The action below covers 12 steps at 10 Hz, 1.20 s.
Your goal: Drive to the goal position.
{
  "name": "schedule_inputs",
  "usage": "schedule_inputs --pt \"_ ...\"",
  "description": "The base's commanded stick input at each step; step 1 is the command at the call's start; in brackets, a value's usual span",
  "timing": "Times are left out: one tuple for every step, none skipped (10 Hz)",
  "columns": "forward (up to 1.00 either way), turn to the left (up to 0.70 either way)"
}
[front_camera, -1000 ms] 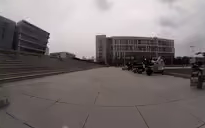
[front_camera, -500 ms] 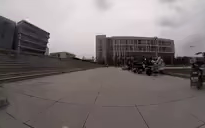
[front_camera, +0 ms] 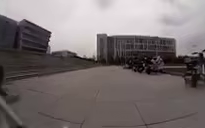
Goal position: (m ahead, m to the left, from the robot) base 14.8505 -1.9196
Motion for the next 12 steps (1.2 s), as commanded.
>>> schedule_inputs --pt "-1.00 0.00" --pt "-1.00 0.00" --pt "0.00 0.00" --pt "0.44 0.00" --pt "1.00 0.00" --pt "1.00 0.00" --pt "1.00 0.00" --pt "0.72 0.00" --pt "0.00 0.00" --pt "0.00 0.00" --pt "0.16 0.00" --pt "1.00 0.00"
